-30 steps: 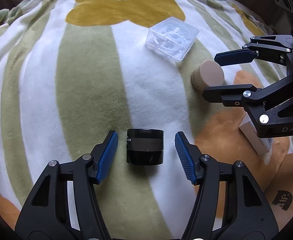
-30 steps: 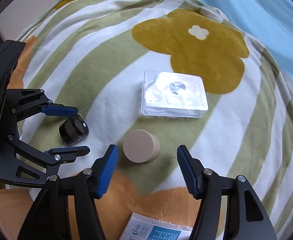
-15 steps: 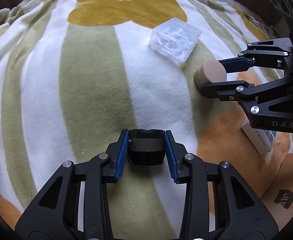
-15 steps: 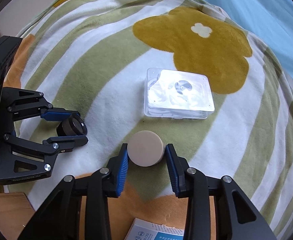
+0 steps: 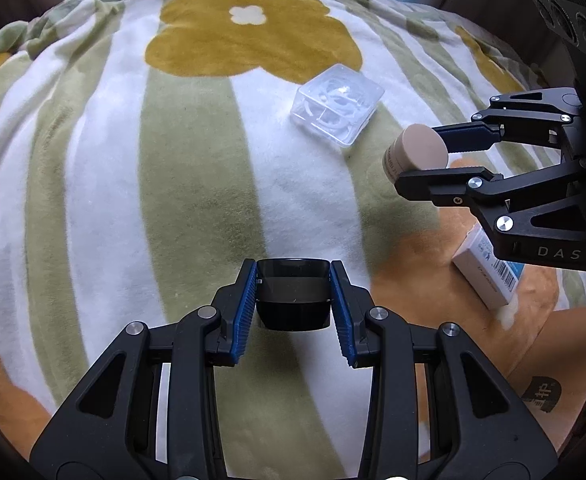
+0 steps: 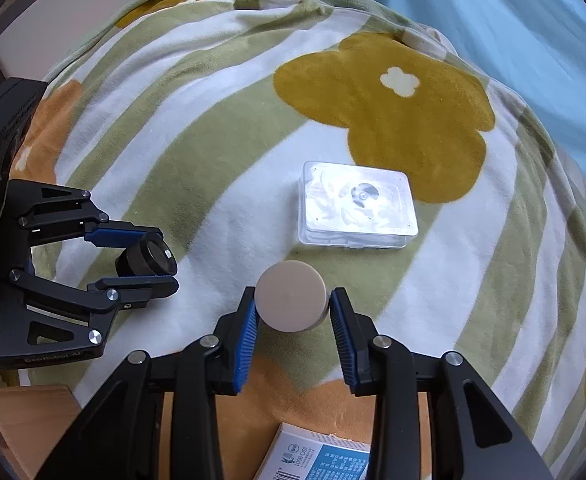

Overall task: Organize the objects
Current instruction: 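Carry the cylinder and lid over the cardboard box and open both tools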

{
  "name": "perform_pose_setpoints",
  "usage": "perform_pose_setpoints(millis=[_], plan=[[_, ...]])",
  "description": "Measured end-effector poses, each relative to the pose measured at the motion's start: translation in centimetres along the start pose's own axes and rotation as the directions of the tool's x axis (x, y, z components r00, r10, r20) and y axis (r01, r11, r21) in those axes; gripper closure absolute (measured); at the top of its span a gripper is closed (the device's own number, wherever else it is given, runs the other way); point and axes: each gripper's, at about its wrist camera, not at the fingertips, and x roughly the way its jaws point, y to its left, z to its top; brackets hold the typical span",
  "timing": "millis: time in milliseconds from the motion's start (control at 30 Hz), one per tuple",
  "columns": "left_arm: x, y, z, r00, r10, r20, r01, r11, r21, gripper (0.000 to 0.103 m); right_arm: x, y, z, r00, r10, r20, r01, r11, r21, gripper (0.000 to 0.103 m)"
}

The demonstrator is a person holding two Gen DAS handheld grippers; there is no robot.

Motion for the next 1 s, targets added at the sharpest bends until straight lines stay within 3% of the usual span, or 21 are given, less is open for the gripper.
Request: perform_pose_setpoints(millis=[167, 500, 767, 1000], plan=[[-2.9, -0.7, 0.3, 0.999, -0.04, 0.027, 0.04, 0.999, -0.005, 0.071, -2.6, 0.3, 0.0, 1.0, 0.015, 0.017, -0.016, 0.999, 0.031, 0.07], [-12.1, -3.6, -0.1, 0.993, -0.029, 0.116, 0.029, 1.0, 0.004, 0.071, -11.6, 2.7, -0.5, 0.995, 0.031, 0.093, -0.035, 0.999, 0.041, 0.07], [-18.3, -7.5, -4.0, 0.986, -0.028, 0.167, 0.03, 1.0, -0.007, 0.071, -18.2, 5.7, -3.2, 0.988, 0.056, 0.144, -0.058, 0.998, 0.007, 0.07], [-20.6, -10.3, -9.1, 0.988, -0.027, 0.154, 0.035, 0.998, -0.049, 0.071, -21.1, 8.4, -7.6, 0.989, 0.073, 0.132, -0.072, 0.997, -0.013, 0.07]])
